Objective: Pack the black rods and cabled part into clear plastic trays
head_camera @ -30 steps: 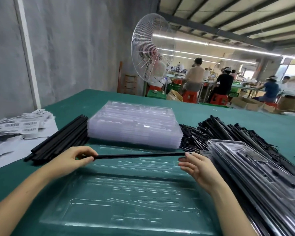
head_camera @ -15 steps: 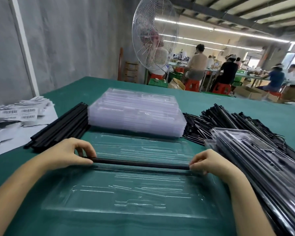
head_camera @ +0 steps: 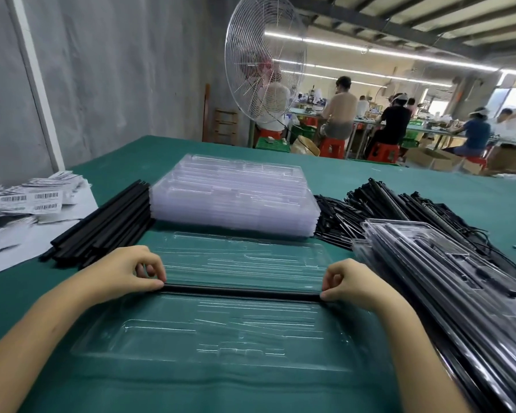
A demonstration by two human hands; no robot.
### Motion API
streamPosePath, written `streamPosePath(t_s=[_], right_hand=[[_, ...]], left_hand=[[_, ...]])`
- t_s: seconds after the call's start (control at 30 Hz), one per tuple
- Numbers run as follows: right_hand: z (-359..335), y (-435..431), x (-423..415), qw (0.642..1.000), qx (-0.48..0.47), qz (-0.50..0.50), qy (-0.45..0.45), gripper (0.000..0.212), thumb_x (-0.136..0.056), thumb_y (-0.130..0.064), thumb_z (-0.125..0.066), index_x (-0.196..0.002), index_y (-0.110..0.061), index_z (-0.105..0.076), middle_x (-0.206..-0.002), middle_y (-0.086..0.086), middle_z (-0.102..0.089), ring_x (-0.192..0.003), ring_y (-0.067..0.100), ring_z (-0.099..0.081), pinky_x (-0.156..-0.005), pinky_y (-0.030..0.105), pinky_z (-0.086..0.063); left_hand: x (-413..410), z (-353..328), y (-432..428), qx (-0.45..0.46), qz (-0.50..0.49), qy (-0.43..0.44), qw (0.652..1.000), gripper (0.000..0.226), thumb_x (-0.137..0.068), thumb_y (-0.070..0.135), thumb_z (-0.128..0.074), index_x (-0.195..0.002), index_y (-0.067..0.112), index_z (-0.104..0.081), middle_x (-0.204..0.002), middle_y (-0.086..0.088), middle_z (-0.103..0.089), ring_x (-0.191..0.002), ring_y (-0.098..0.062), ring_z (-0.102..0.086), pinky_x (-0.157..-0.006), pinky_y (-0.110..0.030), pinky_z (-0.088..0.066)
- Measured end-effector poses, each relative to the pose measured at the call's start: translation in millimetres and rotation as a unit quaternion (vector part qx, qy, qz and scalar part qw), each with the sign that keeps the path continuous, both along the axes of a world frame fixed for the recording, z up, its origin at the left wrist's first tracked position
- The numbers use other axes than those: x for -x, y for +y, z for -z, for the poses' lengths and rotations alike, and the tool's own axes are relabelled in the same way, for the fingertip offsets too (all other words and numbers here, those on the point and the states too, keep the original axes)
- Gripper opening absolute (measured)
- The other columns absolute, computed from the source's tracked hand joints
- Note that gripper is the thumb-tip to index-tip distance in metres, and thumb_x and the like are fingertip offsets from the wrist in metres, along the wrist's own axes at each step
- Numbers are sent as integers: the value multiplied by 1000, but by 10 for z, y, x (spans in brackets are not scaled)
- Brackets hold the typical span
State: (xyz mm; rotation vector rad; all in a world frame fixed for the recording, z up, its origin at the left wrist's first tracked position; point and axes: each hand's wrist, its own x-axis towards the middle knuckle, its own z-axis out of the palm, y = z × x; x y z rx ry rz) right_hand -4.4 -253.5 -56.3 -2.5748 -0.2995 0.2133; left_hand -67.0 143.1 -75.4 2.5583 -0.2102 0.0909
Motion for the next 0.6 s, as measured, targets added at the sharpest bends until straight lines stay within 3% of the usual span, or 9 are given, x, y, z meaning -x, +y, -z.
streamPosePath(t_s=[0.2,0.33,0.43,0.5,0.6], right_hand=[[17,34,16,1000,21,5,-3,16,-72,-15,-75,-65,-19,-61,-55,-9,-58,-49,-1,-50,-46,8,-38],[-64,27,-196,995,-31,83,-36,18,-82,-12,-63,-65,-17,-57,-62,-2,-59,-57,11,-55,-50,20,-45],[-104,116,-546,978,-55,170,-106,15,-86,-3,-49,-81,-10,-61,-82,10,-64,-76,25,-60,-72,37,-55],[-61,188,-775,963,-40,223,-145,21,-84,2,-43,-94,0,-61,-95,21,-64,-90,32,-60,-79,39,-51],[-5,220,-1065,952,49,240,-183,14,-82,4,-45,-89,5,-56,-104,29,-61,-100,38,-55,-75,33,-37]], left_hand=[[26,-6,13,21,-16,13,1000,18,-73,22,-81,-70,38,-72,-75,3,-61,-64,-6,-56,-68,-22,-50],[15,-46,-18,16,-3,17,1000,20,-75,22,-79,-71,39,-70,-73,7,-66,-64,-5,-58,-66,-22,-50],[-43,-102,-40,25,1,24,999,20,-77,21,-77,-68,37,-70,-69,10,-67,-59,0,-56,-59,-13,-44],[-60,-82,-58,26,-6,35,999,19,-78,22,-75,-68,37,-69,-68,10,-67,-56,1,-55,-56,-10,-42],[-57,-45,-67,37,-6,42,998,18,-78,23,-74,-68,36,-68,-71,7,-68,-56,0,-53,-56,-11,-41]])
